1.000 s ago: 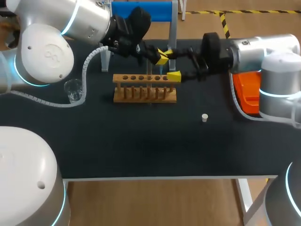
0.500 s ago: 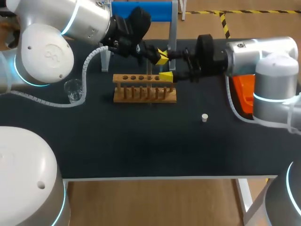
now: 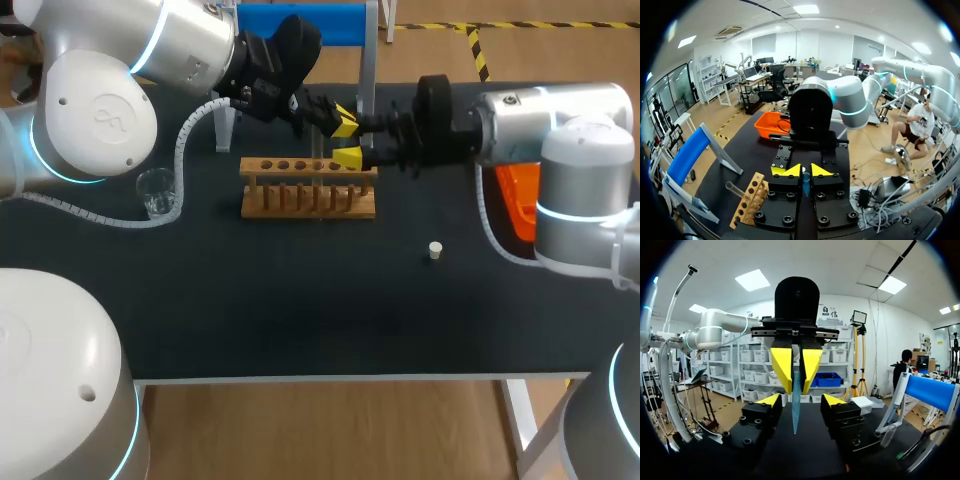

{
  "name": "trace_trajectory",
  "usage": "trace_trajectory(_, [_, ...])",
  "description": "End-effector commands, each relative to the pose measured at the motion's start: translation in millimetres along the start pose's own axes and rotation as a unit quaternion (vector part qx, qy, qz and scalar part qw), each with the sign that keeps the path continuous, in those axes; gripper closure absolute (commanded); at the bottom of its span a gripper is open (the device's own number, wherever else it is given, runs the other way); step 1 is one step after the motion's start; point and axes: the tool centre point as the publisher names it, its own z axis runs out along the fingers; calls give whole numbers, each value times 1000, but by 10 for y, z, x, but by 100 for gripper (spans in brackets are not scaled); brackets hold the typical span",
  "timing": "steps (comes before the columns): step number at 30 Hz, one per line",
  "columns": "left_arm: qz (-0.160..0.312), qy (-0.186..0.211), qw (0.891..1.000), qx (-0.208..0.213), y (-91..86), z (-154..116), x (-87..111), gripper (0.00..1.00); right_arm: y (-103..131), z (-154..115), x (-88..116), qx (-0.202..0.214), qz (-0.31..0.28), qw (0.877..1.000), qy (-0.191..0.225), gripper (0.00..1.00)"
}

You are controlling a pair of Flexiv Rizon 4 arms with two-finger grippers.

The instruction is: Invert the test tube, pick up the pipette, mount the tip to pipette, aspirate from beaker and dispense into the tube, eject the tip, return the pipette, and cap with the stopper.

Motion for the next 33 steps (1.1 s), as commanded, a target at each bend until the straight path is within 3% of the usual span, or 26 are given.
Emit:
trace_trajectory(1, [-1,0,1000,-2,-9,-4,0,100,8,4,34,0,0,1000,-1,52])
trace_trajectory(10, [-1,0,1000,-2,-9,-4,0,100,18,31,75,-2,0,1000,4,58])
trace_trajectory(16, [-1,0,1000,-2,-9,-4,0,100,16,46,90,-3,2,1000,6,75])
trace_trajectory(20, [-1,0,1000,-2,-9,-4,0,100,13,50,92,-4,2,1000,6,100])
trace_trajectory(33, [-1,0,1000,-2,-9,-4,0,100,-18,38,76,-8,7,1000,6,100])
